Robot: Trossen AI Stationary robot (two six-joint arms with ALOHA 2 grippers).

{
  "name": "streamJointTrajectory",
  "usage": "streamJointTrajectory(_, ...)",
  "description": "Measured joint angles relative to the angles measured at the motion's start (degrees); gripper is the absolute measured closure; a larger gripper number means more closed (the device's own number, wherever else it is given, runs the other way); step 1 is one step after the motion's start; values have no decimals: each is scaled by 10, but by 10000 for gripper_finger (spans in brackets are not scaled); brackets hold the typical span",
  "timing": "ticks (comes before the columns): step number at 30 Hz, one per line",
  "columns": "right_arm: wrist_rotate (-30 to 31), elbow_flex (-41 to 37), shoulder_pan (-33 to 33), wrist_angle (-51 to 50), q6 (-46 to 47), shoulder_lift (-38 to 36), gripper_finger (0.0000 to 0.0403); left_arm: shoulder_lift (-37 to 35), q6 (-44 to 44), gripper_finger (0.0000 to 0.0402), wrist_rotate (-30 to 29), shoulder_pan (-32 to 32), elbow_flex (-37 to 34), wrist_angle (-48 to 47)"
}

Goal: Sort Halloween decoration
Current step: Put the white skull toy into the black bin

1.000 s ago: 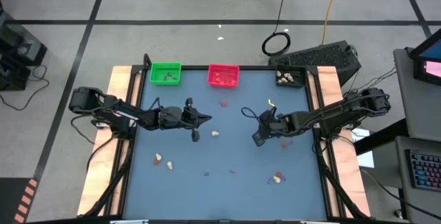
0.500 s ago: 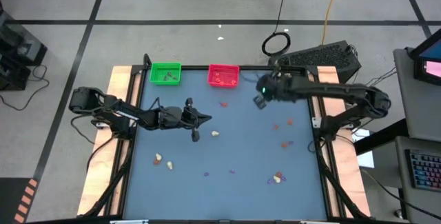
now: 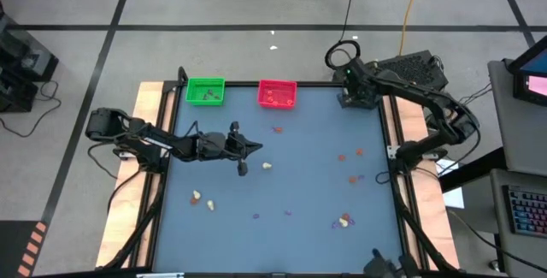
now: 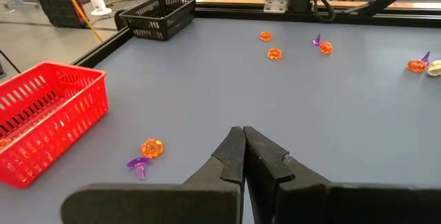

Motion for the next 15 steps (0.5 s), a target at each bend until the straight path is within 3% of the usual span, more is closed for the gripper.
streamJointTrajectory(11, -15, -3, -54, 22, -13, 72, 329, 0, 0, 394, 0, 0, 0, 1)
streamJointTrajectory(15, -13, -3, -54, 25, -6, 69, 308, 0, 0, 394, 0, 0, 0, 1)
